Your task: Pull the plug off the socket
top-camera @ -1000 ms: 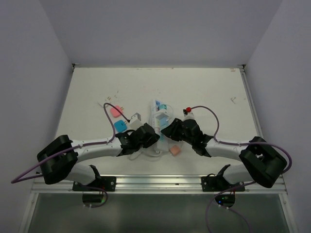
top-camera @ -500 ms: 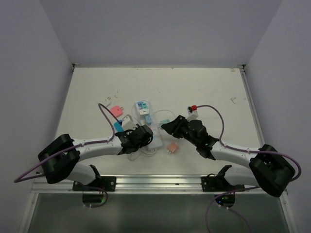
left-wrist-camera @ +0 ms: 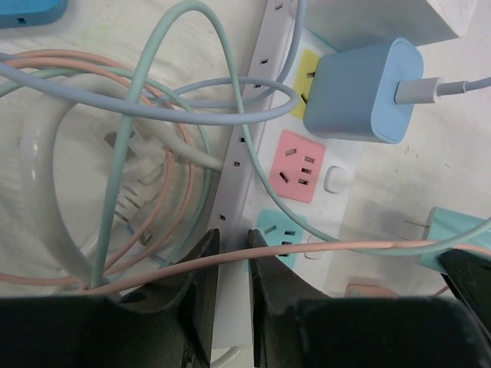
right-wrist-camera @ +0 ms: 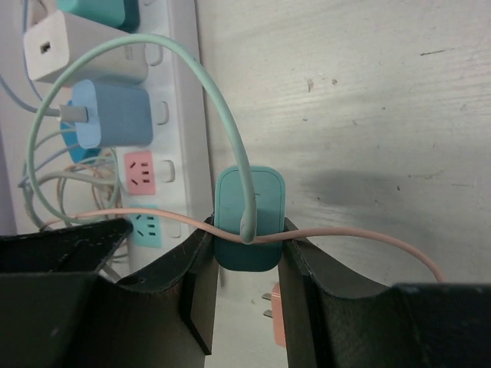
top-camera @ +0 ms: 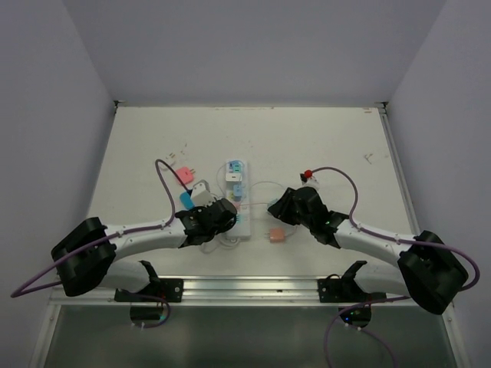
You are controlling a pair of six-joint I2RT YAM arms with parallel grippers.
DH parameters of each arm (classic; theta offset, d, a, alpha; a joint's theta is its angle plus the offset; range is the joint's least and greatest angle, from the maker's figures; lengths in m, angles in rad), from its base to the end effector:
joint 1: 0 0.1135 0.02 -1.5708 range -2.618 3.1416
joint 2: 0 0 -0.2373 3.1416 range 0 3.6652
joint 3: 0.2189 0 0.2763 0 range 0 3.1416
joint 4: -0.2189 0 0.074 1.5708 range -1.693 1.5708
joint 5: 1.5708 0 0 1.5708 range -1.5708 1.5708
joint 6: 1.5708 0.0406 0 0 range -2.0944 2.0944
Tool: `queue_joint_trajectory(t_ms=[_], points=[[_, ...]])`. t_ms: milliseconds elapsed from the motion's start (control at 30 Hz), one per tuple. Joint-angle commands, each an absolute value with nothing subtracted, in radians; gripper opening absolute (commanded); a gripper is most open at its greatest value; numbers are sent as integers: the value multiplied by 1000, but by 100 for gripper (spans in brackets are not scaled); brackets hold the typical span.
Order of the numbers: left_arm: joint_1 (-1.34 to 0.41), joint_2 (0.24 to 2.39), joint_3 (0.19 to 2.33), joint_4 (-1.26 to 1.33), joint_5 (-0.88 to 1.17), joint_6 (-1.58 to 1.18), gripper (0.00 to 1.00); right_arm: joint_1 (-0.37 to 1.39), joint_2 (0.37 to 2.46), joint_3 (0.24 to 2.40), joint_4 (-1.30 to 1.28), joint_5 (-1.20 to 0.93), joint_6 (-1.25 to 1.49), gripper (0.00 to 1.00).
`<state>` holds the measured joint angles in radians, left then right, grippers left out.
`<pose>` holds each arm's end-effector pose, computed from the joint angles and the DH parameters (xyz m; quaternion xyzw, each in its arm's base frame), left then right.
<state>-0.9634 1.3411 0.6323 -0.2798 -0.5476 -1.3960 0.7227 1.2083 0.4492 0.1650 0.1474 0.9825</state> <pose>0.1712 -0.2093 0.1238 -0.2737 0.8841 -0.1567 0.3448 0.2045 0.1724 0.1294 0.1483 0.8688 0.3095 0.3569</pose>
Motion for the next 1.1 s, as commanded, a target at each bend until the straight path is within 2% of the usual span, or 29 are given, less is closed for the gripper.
queue_joint_trajectory(t_ms=[0,133,200,233,267,333,367,467,633,800,1067], points=[[-956,1307,595,-338,-536,-1251,1,716,1195,523,20,155,899,15],[-956,1230,591,-330,-479,-1181,15,716,1158,540,-118,141,848,25],[-956,1177,595,-347,-462,-1154,25,716,1128,554,-159,140,810,36],[-956,1158,598,-353,-462,-1143,34,716,1117,567,-199,137,795,39],[-956,1138,601,-360,-462,-1134,40,716,1111,575,-219,133,778,47],[-956,1080,615,-382,-466,-1103,49,716,1091,595,-267,98,723,54],[-954,1063,623,-390,-471,-1092,59,718,1086,615,-281,85,703,60],[-937,1002,653,-400,-457,-1022,68,716,1074,675,-348,7,632,68],[-864,948,678,-371,-417,-937,70,718,1060,793,-399,-51,557,68],[-756,1027,716,-270,-365,-826,65,718,1144,931,-384,-3,509,64],[-695,1244,844,-172,-292,-664,46,719,1272,983,-281,3,551,59]])
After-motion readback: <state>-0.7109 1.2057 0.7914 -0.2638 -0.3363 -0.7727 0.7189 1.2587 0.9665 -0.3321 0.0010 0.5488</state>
